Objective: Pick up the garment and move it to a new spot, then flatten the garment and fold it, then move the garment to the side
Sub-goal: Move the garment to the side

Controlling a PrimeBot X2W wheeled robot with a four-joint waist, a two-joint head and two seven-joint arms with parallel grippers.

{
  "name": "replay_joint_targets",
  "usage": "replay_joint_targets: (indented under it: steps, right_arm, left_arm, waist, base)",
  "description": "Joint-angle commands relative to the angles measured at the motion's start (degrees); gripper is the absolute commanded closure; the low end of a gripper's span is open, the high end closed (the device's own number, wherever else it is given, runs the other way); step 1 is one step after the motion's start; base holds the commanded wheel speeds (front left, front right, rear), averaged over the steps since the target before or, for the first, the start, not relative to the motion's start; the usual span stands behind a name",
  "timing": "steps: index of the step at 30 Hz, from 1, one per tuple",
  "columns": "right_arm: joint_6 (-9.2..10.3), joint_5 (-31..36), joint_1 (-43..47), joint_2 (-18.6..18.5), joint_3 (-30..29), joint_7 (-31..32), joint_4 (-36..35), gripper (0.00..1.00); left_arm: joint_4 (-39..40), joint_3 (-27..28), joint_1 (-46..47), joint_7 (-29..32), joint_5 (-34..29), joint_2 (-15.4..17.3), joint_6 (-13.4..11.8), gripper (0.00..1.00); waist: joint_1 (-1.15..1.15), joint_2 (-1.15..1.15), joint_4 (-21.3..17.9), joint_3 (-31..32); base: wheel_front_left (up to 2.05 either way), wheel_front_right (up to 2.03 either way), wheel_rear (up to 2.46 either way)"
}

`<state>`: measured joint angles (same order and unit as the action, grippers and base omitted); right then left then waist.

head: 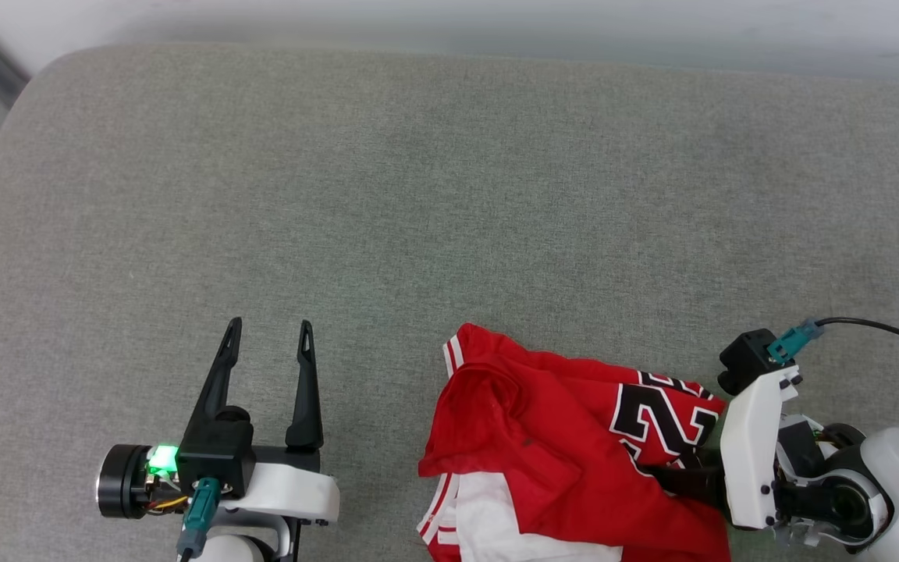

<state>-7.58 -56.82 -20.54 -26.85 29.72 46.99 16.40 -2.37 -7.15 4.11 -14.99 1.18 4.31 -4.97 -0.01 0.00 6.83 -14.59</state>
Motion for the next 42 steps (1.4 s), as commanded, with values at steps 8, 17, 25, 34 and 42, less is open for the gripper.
replay_joint_targets:
  steps: [8, 17, 25, 34, 42]
  right_arm:
    - [0.14, 0.07, -2.07, 0.01, 4.75, -5.38, 0.22, 1.0]
    - [0.11, 1.44, -8.52, -9.15, 8.78, -10.65, -9.61, 1.0]
    - [0.11, 2.46, -12.56, -18.57, 9.67, -9.25, -18.34, 1.0]
    - [0.11, 7.44, -13.01, -26.81, 5.38, -11.01, -14.4, 1.0]
    - [0.12, 14.29, -15.87, -30.48, -0.52, -13.33, -2.01, 1.0]
  left_arm:
    - [-0.68, 0.05, -0.62, -0.26, -0.28, -0.33, -0.51, 0.0]
    - [-0.56, 1.22, -4.34, -0.26, -0.04, -0.05, -1.03, 0.0]
    - [0.61, 2.39, -5.43, -0.26, 0.32, 0.09, -1.07, 0.0]
    - [2.11, 1.98, -1.73, -0.2, -0.6, 0.08, -0.66, 0.0]
    - [4.07, 1.45, 2.71, -0.2, -1.48, 1.74, 0.44, 0.0]
  waist:
    - [0.01, 0.0, -0.36, 2.11]
    - [0.01, 0.0, -4.68, 7.16]
    - [0.01, 0.0, -12.35, 6.92]
    - [0.01, 0.0, -17.99, 1.17]
    - [0.01, 0.0, -18.63, -7.4]
  base:
    - [0.0, 0.0, 0.0]
    - [0.0, 0.0, 0.0]
    - [0.0, 0.0, 0.0]
    - [0.0, 0.0, 0.0]
    - [0.0, 0.0, 0.0]
